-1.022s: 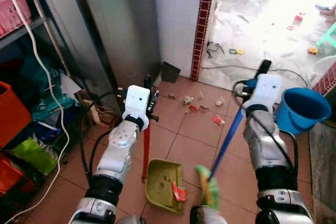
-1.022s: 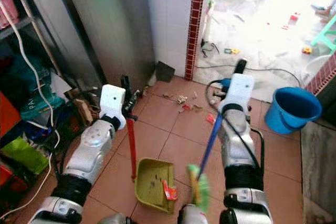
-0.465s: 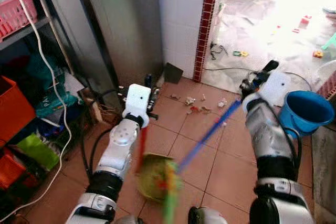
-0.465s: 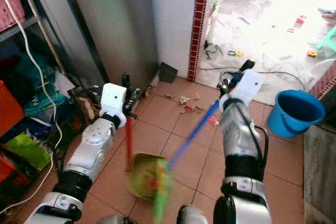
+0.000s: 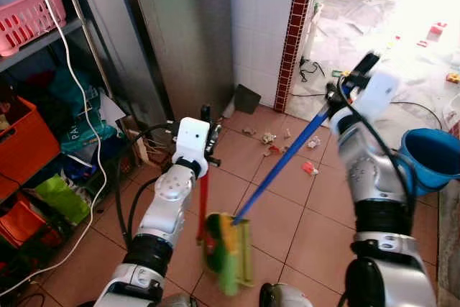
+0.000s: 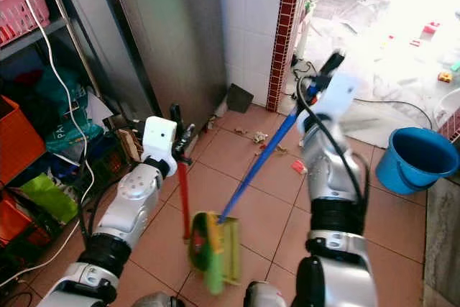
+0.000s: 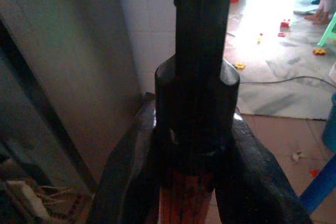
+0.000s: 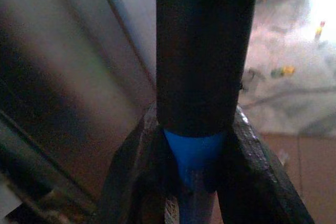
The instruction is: Sweep floor
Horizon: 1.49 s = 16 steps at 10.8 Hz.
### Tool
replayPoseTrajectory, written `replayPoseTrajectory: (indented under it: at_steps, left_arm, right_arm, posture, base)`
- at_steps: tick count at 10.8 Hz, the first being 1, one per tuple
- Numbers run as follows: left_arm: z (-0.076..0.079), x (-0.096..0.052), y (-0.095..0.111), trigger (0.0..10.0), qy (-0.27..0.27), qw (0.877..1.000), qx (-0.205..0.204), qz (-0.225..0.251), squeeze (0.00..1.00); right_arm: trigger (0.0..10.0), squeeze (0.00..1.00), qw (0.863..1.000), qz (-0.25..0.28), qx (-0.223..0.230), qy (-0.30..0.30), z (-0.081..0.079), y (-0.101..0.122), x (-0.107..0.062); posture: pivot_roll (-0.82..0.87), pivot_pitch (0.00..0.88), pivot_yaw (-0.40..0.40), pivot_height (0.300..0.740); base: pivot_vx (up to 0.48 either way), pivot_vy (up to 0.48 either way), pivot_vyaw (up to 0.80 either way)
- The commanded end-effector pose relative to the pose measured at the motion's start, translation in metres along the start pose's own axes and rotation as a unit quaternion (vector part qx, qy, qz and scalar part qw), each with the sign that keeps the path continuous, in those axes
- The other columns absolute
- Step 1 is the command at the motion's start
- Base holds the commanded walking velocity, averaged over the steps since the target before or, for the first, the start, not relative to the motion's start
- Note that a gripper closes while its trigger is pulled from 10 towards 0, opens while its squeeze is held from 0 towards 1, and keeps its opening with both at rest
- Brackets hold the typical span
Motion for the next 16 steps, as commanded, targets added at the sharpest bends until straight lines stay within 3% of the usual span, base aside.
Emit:
replayPoseTrajectory:
  at_steps: [1, 3, 5, 7, 9, 10, 12, 14, 16]
  left_arm:
    - [-0.001, 0.006, 0.020, 10.0, -0.003, 0.999, 0.007, 0.039, 0.00]
    - [-0.001, 0.005, 0.017, 10.0, -0.006, 0.999, 0.003, 0.033, 0.00]
    - [-0.001, 0.006, 0.017, 10.0, -0.009, 0.999, 0.004, 0.032, 0.00]
    - [-0.001, 0.006, 0.017, 10.0, -0.013, 0.999, 0.008, 0.032, 0.00]
    - [-0.003, 0.001, 0.021, 10.0, -0.021, 0.999, 0.001, 0.038, 0.00]
    - [-0.006, -0.003, 0.024, 10.0, -0.023, 0.999, -0.012, 0.044, 0.00]
    - [-0.019, -0.005, 0.032, 10.0, -0.018, 0.998, 0.006, 0.052, 0.00]
    - [-0.023, -0.005, 0.045, 10.0, -0.040, 0.997, 0.004, 0.065, 0.00]
    - [-0.024, -0.007, 0.044, 10.0, -0.034, 0.997, -0.013, 0.061, 0.00]
  right_arm:
    - [10.0, 0.00, 0.997, 0.072, -0.026, 0.015, -0.007, 0.035, 0.003]
    - [10.0, 0.00, 0.992, 0.114, -0.055, 0.007, -0.001, 0.055, 0.003]
    - [10.0, 0.00, 0.986, 0.152, -0.066, -0.033, 0.014, 0.074, 0.005]
    - [10.0, 0.00, 0.973, 0.176, -0.141, -0.056, 0.024, 0.082, 0.006]
    - [10.0, 0.00, 0.967, 0.140, -0.205, -0.060, 0.031, 0.043, -0.005]
    - [10.0, 0.00, 0.971, 0.118, -0.198, -0.065, 0.031, 0.025, -0.010]
    - [10.0, 0.00, 0.971, 0.059, -0.226, -0.056, 0.018, -0.021, -0.025]
    - [10.0, 0.00, 0.970, 0.031, -0.234, -0.052, 0.011, -0.046, -0.030]
    - [10.0, 0.00, 0.968, 0.028, -0.241, -0.072, 0.022, -0.049, -0.030]
  posture:
    - [-0.09, 0.000, 0.052, 0.740]
    - [-0.09, 0.000, 0.050, 0.740]
    - [-0.09, 0.000, 0.049, 0.740]
    - [-0.09, 0.000, 0.051, 0.740]
    - [-0.08, 0.000, 0.039, 0.740]
    - [-0.08, 0.000, 0.038, 0.740]
    - [-0.09, 0.000, 0.003, 0.740]
    - [-0.07, 0.000, 0.013, 0.740]
    - [-0.07, 0.000, 0.042, 0.740]
  base:
    - [0.000, 0.000, 0.00]
    - [0.000, 0.000, 0.00]
    - [0.000, 0.000, 0.00]
    - [0.000, 0.000, 0.00]
    - [0.000, 0.000, 0.00]
    - [0.000, 0.000, 0.00]
    - [0.000, 0.000, -0.40]
    - [0.000, 0.000, -0.80]
    - [0.000, 0.000, -0.80]
Point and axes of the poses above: a point about 5 cm out from each wrist's last joint towards the gripper, its own x axis pointing out of the wrist towards the gripper, its own y axis along the axis of the wrist's last joint, z = x × y, the point moved 3 cm from there along x, pointing out of the wrist towards the gripper, and after that the axes turned 7 degrees about -x, right-handed, at the moved point
